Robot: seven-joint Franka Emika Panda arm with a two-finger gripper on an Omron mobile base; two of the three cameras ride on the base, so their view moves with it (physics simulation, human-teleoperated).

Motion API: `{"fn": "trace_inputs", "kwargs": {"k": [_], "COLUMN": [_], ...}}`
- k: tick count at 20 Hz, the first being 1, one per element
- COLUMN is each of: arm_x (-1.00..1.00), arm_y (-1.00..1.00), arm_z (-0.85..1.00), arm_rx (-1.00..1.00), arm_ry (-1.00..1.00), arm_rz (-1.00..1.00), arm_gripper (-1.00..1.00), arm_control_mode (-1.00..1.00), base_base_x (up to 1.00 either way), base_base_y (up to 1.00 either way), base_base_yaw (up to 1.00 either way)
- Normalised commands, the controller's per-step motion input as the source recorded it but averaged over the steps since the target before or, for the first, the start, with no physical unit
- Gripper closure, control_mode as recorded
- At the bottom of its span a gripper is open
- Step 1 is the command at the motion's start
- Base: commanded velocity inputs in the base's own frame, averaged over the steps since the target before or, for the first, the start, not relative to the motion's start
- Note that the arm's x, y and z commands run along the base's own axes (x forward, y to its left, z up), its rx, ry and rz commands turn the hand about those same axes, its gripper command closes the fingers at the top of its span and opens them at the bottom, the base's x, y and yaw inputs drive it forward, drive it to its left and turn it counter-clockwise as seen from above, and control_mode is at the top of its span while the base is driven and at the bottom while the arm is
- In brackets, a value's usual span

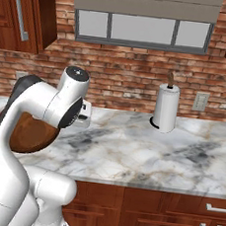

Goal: Pick the cup and bowl from the counter and place them on the counter next to the sink.

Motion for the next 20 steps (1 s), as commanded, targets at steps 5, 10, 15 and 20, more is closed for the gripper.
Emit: {"fn": "trace_inputs", "kwargs": {"k": [5, 10, 15, 20], "arm_x": [0.0, 0.0, 0.0, 0.0], "arm_y": [0.0, 0.0, 0.0, 0.0], "arm_z": [0.0, 0.0, 0.0, 0.0], "arm_rx": [0.0, 0.0, 0.0, 0.0], "arm_ry": [0.0, 0.0, 0.0, 0.0], "arm_rz": [0.0, 0.0, 0.0, 0.0], "arm_gripper": [1.0, 1.0, 1.0, 1.0], "arm_control_mode": [1.0, 1.0, 1.0, 1.0], "base_base_x": [-0.01, -0.04, -0.54, -0.41], "base_base_y": [-0.02, -0.03, -0.42, -0.64], "base_base_yaw": [-0.09, -0.25, -0.36, -0.51]}}
